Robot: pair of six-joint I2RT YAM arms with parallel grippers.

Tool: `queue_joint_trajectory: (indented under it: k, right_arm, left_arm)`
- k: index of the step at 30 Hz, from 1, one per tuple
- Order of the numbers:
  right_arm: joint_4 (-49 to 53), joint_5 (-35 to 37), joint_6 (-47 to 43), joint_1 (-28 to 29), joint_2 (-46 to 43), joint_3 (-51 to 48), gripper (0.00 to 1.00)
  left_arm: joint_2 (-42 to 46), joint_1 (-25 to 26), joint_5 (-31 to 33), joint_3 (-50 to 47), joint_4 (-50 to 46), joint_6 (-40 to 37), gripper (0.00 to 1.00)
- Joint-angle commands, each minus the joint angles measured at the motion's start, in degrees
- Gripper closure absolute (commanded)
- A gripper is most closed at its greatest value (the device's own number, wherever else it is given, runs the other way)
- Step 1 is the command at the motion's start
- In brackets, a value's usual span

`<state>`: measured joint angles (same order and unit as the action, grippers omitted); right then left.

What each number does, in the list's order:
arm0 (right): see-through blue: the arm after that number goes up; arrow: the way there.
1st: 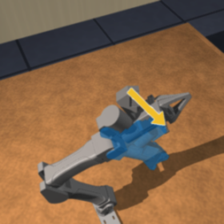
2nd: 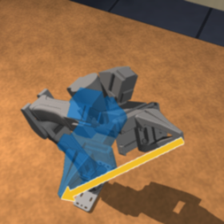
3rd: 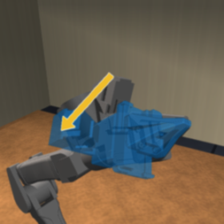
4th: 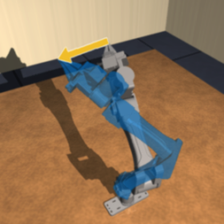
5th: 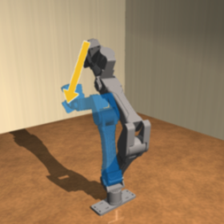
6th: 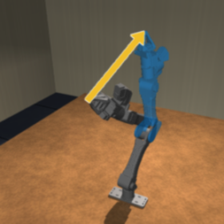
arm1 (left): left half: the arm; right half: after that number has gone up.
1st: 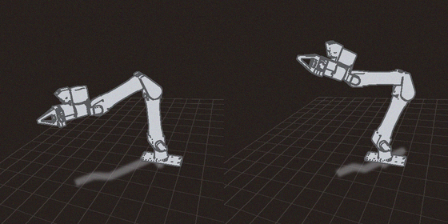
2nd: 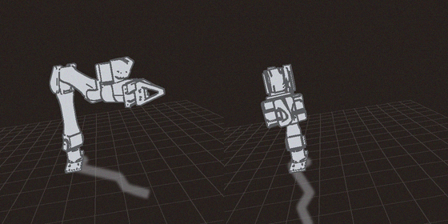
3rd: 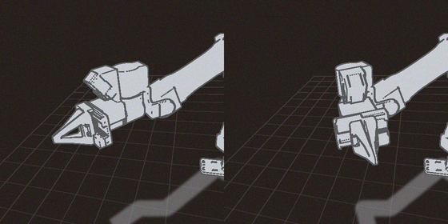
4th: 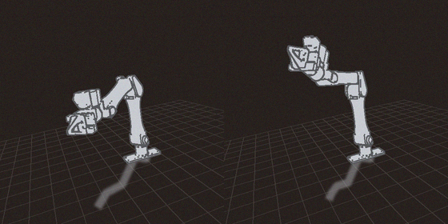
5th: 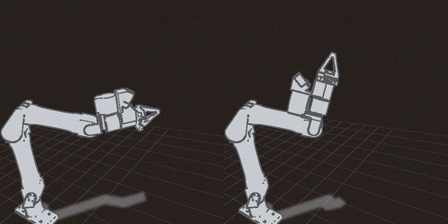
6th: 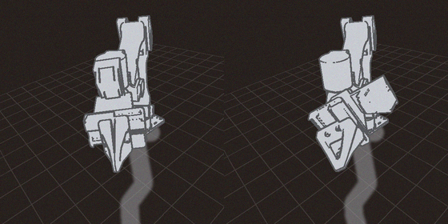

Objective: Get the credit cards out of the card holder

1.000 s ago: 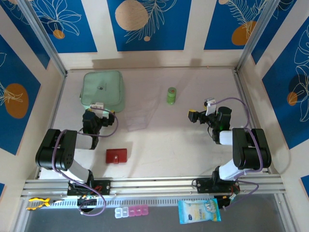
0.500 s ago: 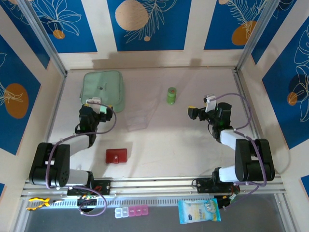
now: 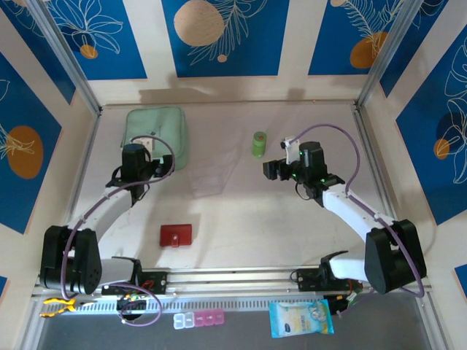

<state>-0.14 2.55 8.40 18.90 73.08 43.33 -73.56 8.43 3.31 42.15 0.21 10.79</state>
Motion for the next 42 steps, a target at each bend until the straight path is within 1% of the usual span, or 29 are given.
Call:
queue_joint_trajectory:
  k: [1,4,8,10,15,17,21,26,29,33,42]
  right_arm:
    - [10.72,2.85,6.91,3.29,2.85,5.24,0.20]
    - [15.17,3.48,10.90,6.46,7.00,10.06,0.26]
    - [19.80,2.69,14.23,10.34,13.35,16.80,0.36]
    - [21.75,2.25,15.18,12.38,16.52,19.98,0.39]
    - [24.71,4.74,17.55,17.31,23.56,26.64,0.43]
    - [25.89,5.05,18.99,18.57,26.45,29.29,0.47]
    - [27.79,6.53,21.41,20.53,30.65,33.22,0.53]
    - [29.43,7.62,22.26,22.60,34.84,37.15,0.60]
    - [30.06,6.67,22.02,23.09,36.55,39.04,0.62]
    - [30.64,5.91,22.25,23.86,38.22,40.94,0.64]
    - [31.45,6.13,23.75,24.71,42.15,44.75,0.67]
  left_arm:
    - [1.22,0.33,-4.09,4.05,-14.45,5.75,0.01]
    - [1.64,0.30,-6.50,6.95,-20.22,6.44,0.01]
    - [1.58,0.10,-7.09,11.66,-28.89,4.90,0.00]
    - [1.63,-0.23,-7.56,13.54,-31.99,3.75,0.00]
    - [1.09,-2.37,-8.18,15.30,-35.82,1.06,0.00]
    - [0.78,-3.34,-9.19,16.03,-37.13,0.42,0.00]
    - [1.61,-4.49,-9.60,15.59,-36.64,-1.00,0.00]
    - [2.03,-5.82,-9.42,14.39,-34.92,-1.30,0.00]
    - [2.00,-6.82,-10.65,14.12,-34.14,-1.06,0.00]
    - [1.72,-7.62,-11.06,14.16,-34.29,-0.91,0.00]
    - [3.52,-8.21,-9.20,13.55,-33.87,-0.66,0.00]
